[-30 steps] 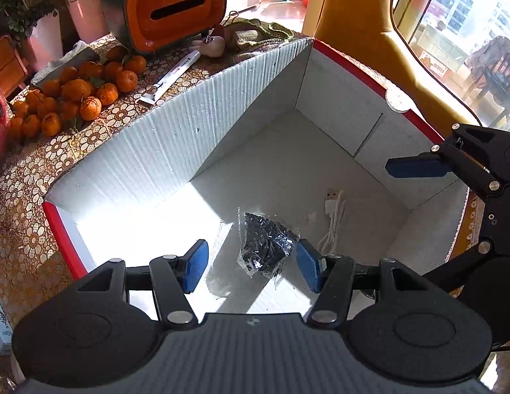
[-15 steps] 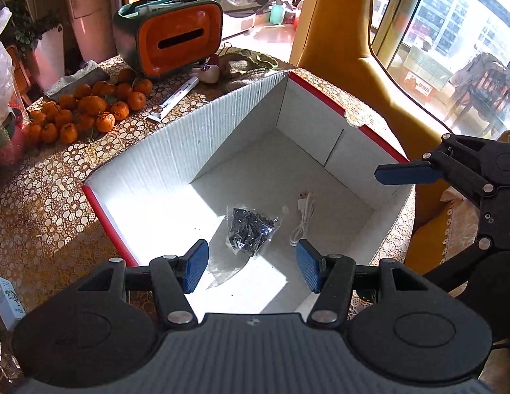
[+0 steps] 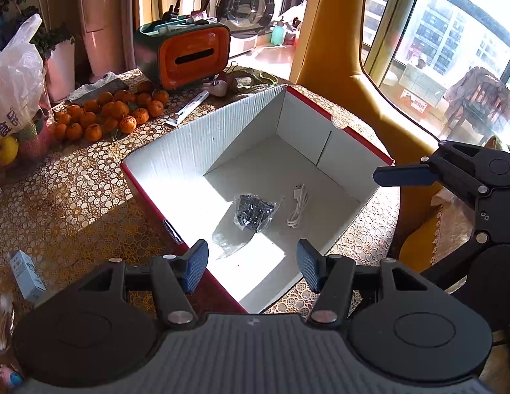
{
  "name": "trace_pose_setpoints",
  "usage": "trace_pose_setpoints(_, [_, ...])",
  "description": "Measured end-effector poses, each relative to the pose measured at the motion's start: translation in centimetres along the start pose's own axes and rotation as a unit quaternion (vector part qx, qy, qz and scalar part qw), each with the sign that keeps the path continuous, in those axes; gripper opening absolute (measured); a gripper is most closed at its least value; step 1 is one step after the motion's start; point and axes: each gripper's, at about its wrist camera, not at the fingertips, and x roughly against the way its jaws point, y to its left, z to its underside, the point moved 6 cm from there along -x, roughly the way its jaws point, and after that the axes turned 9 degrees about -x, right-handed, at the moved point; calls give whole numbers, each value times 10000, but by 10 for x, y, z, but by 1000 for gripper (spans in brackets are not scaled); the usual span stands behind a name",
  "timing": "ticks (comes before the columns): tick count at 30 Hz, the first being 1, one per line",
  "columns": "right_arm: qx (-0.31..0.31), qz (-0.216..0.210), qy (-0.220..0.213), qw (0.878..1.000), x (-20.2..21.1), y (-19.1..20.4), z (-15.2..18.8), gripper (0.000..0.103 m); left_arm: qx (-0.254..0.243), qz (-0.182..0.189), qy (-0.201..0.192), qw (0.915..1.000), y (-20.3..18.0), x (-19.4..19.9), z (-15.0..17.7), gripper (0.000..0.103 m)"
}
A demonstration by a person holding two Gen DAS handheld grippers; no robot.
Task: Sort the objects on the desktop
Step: 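Open the left gripper to drop the black bagged item in the box, then withdraw the left gripper from the box back over the table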
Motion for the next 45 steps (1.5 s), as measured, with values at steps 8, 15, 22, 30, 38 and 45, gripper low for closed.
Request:
trace_pose_setpoints(8, [-79,-201,-232,9995,15,26,16,100,-53,-91,-290,9995,-1,26,21,76])
trace_pose_setpoints(15, [-1,-425,-397,9983,27,54,29,102,59,-152,-597,9981,3,53,44,87])
trace_pose_setpoints(22, [201,-619,-645,9958,43,90,36,102,393,-229,-844,9954,20,83,72,99])
trace_pose_setpoints(30, [264,-735,-760,9940,45,119,42,103,872,-426,-1050,9897,48,114,117,103])
trace_pose_setpoints(38, [234,-792,-809,9933,36,142,41,103,1150,-671,-1044,9856,70,131,159,103])
trace_pose_setpoints(45, [119,-844,-786,9933,22,155,36,103,1406,-934,-1046,9801,90,144,195,103])
